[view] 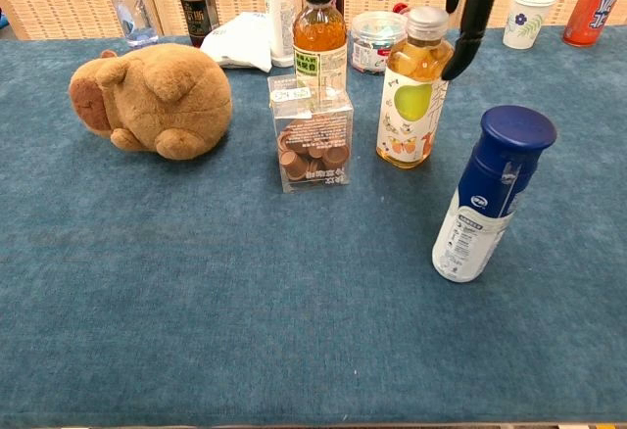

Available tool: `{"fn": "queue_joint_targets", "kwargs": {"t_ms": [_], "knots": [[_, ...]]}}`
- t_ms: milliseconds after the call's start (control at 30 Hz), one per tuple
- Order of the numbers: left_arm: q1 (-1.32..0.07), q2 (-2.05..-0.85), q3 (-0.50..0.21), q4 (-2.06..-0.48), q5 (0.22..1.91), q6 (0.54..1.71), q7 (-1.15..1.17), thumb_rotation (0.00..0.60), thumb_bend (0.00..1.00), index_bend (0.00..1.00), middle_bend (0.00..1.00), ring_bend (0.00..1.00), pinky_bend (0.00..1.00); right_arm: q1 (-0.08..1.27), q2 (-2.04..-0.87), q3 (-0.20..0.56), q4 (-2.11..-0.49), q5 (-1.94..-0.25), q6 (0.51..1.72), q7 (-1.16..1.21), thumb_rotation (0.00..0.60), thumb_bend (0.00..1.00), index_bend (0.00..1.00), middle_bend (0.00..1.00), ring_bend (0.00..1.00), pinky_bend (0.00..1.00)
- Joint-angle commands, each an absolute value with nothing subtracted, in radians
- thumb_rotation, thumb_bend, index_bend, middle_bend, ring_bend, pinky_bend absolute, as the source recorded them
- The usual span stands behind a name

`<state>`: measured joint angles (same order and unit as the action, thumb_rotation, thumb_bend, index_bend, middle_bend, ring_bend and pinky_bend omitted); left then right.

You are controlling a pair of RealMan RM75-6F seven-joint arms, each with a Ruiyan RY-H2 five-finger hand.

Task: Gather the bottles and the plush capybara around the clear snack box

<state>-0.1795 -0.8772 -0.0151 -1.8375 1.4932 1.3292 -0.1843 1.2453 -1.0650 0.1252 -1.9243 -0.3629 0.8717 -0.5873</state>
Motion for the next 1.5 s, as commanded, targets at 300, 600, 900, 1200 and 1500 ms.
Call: {"fn": "queue_joint_targets", "kwargs": {"t_ms": [300, 600, 900, 1200, 1500], "knots": [[-0.183, -0.871, -0.009, -1.830, 1.509, 1.320, -0.200, 0.600, 0.15, 0.00, 0.00, 0.00, 0.00, 0.993, -0.744, 0.108, -2.174, -0.737, 0.841, -0.366, 0.600, 0.00, 0.00, 0.00, 0.00, 0.05], [-0.183, -0.875, -0.007, -1.836, 1.507, 1.318, -0.188, 0.600, 0.15, 0.00, 0.00, 0.00, 0.00, 0.851, -0.653, 0.107, -2.163, -1.033, 0.644, -0.089, 0.600, 0.00, 0.00, 0.00, 0.00, 0.02], [-0.186, -0.878, -0.009, -1.840, 1.497, 1.313, -0.175, 0.600, 0.15, 0.00, 0.00, 0.00, 0.00, 0.816, -0.672, 0.131, -2.164, -1.168, 0.589, 0.016, 0.600, 0.00, 0.03, 0.00, 0.00, 0.14], [-0.178, -0.873, -0.008, -1.836, 1.502, 1.327, -0.189, 0.600, 0.15, 0.00, 0.00, 0.00, 0.00, 0.837, -0.780, 0.132, -2.117, -1.154, 0.612, -0.042, 0.600, 0.00, 0.09, 0.00, 0.02, 0.25], [-0.176, -0.869, -0.007, -1.828, 1.508, 1.332, -0.210, 0.600, 0.15, 0.00, 0.00, 0.00, 0.00, 0.873, -0.826, 0.101, -2.125, -1.080, 0.626, -0.162, 0.600, 0.00, 0.19, 0.09, 0.09, 0.30]]}}
